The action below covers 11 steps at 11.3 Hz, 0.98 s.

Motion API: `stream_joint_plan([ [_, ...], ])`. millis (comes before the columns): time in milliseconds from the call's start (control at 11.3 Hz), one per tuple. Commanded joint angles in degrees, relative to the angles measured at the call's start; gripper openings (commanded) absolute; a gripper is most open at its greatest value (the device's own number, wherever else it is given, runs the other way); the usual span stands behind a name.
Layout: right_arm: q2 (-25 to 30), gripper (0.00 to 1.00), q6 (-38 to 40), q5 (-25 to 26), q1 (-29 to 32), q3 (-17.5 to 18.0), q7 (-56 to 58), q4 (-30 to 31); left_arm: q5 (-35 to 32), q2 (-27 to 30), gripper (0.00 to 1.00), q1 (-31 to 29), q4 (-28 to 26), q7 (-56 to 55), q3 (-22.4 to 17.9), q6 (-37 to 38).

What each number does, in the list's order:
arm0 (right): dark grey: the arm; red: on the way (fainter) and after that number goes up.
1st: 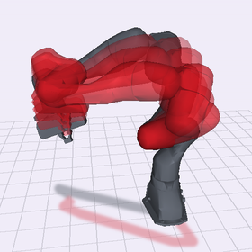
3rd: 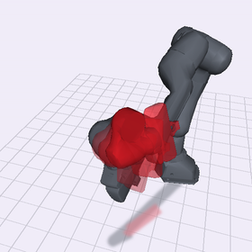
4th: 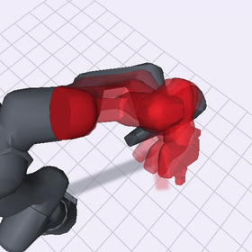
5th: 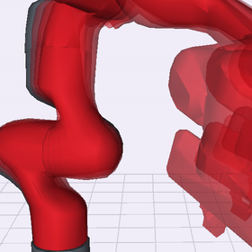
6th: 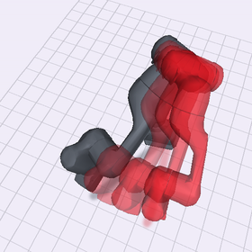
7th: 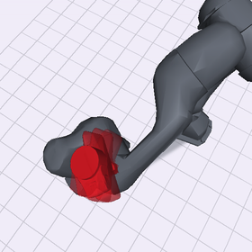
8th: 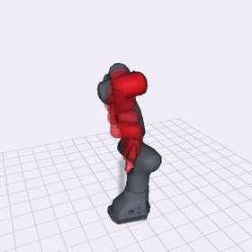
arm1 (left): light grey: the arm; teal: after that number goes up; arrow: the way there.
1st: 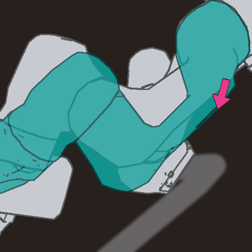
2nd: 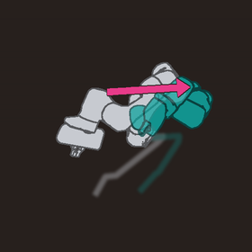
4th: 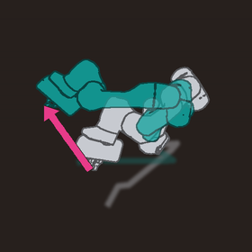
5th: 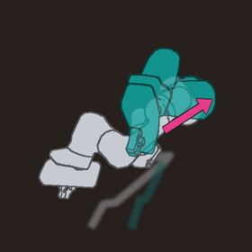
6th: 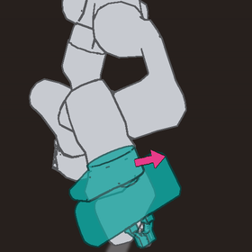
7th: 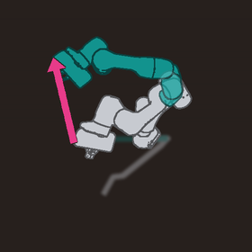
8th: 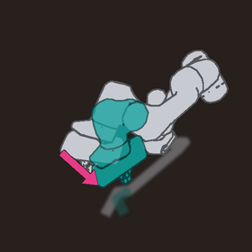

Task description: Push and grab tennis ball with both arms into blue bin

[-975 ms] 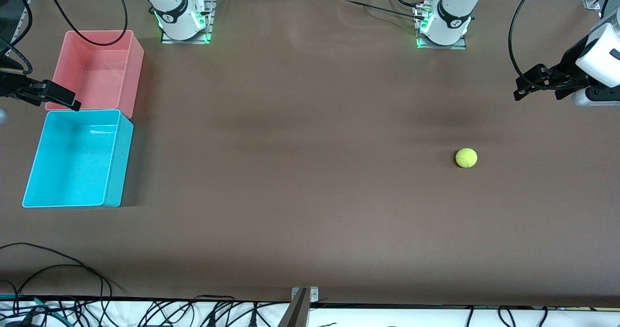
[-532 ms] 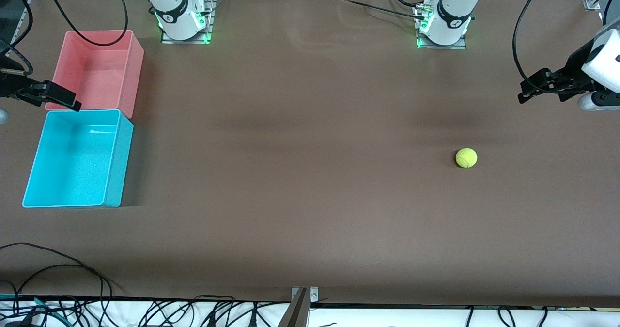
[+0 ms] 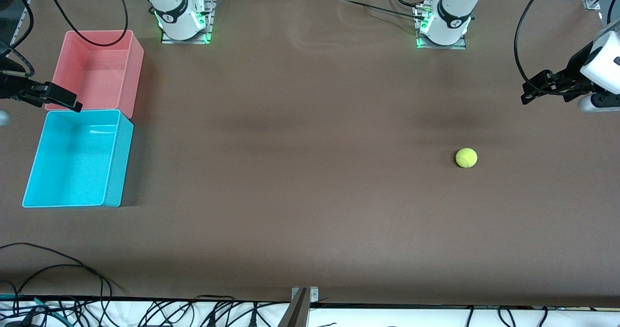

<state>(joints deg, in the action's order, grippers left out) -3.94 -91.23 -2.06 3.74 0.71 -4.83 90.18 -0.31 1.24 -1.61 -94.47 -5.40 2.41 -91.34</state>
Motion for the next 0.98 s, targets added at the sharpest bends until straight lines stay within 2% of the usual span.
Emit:
stream_joint_plan([
  [0, 0.34, 1.0, 0.18, -0.66, 0.04, -0.09, -0.62, 0.26, -1.8, -0.01, 1.0, -1.62, -3.7, -0.05, 0.32, -6.02],
  [89, 0.34, 1.0, 0.18, -0.67, 0.04, -0.09, -0.62, 0.26, -1.54, -0.19, 1.0, -2.16, -4.58, -0.04, 0.31, -7.0],
  [266, 0.34, 1.0, 0.09, -0.75, 0.21, -0.09, -0.44, 0.26, -1.88, -0.28, 1.0, -2.08, -10.97, 0.04, 0.31, -15.39],
  [709, 0.25, 1.0, 0.09, -0.75, 0.04, -0.09, -0.71, 0.26, -1.97, -0.98, 1.0, -1.55, -13.55, 0.13, 0.31, -16.76],
  [886, 0.34, 1.0, 0.27, -0.84, -0.05, -0.09, -0.79, 0.26, -1.97, -3.34, 1.0, -1.99, -13.55, 0.57, 0.31, -16.85],
])
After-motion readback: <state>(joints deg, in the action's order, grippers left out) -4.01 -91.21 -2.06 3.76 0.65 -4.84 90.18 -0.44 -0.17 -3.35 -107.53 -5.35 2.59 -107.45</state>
